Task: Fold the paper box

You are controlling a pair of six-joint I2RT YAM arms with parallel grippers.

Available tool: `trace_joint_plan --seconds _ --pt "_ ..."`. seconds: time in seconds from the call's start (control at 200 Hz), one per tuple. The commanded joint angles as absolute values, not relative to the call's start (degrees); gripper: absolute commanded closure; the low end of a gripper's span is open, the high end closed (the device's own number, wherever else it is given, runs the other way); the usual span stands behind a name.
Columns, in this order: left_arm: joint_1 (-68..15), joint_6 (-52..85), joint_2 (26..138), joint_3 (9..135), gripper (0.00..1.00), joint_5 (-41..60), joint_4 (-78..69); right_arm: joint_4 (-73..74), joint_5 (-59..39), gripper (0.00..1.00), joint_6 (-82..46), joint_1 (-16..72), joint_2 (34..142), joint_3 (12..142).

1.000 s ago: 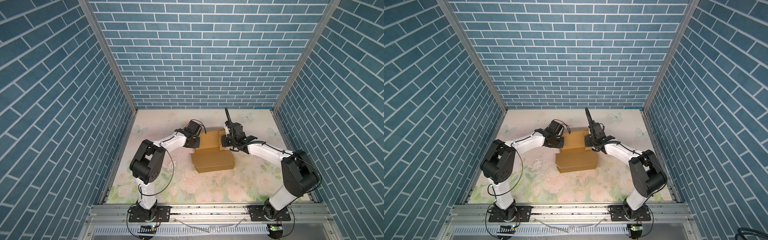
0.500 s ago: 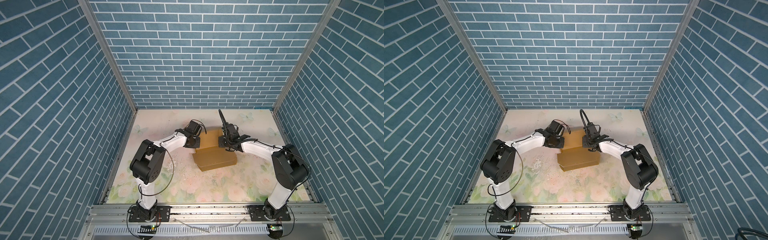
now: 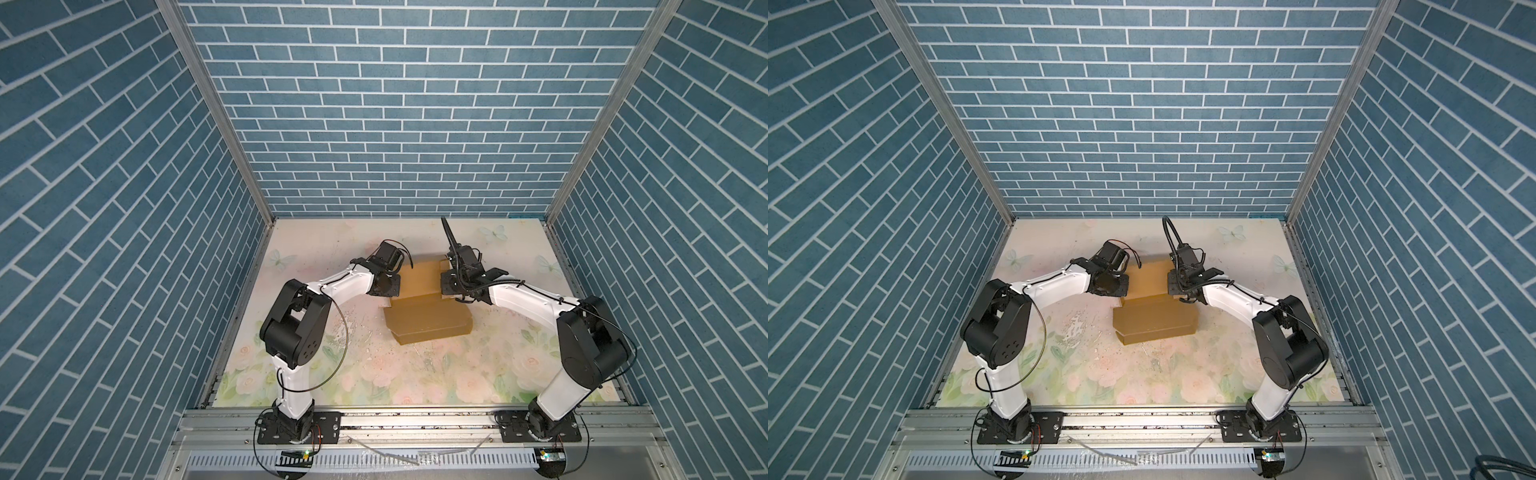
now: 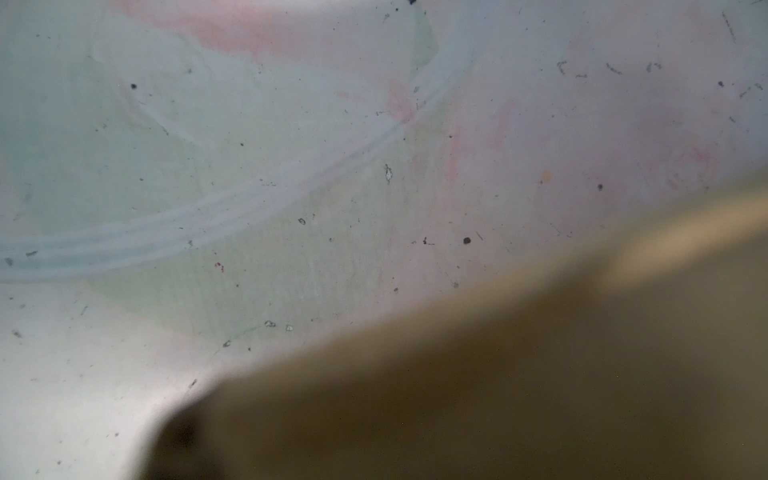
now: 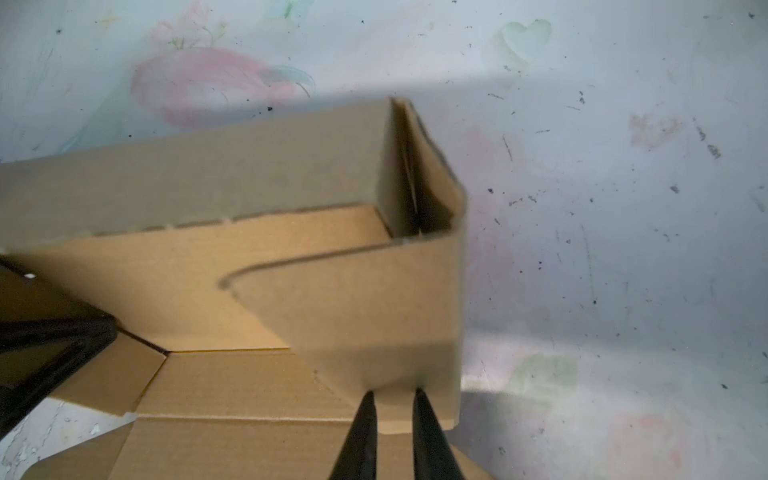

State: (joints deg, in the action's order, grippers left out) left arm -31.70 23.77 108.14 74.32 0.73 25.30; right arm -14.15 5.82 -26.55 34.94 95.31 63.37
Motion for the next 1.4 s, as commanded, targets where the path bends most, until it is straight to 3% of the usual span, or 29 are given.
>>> trace_joint_plan --seconds 0.0,0.51,0.885,1.145,1.395 --pt "-32.08 23.58 108.81 74.00 0.85 -0.11 28.83 -16.53 5.77 0.81 -25.34 34.81 92.24 64.70" --pt "-32.08 23.39 108.11 74.00 0.86 -0.57 29.27 -18.91 5.54 0.80 -22.54 32.66 87.00 61.21" --pt "-32.10 23.29 108.34 74.36 0.85 -0.87 29.79 -22.92 2.27 0.75 -19.21 29.48 77.38 58.31" --pt "-32.08 23.26 108.28 74.51 0.86 -1.12 30.23 -19.38 -9.27 0.63 -15.65 19.45 77.99 55.48" --pt "-32.10 23.04 108.08 74.92 0.85 -1.40 30.92 -11.32 -21.36 0.51 -9.50 18.13 85.36 54.92"
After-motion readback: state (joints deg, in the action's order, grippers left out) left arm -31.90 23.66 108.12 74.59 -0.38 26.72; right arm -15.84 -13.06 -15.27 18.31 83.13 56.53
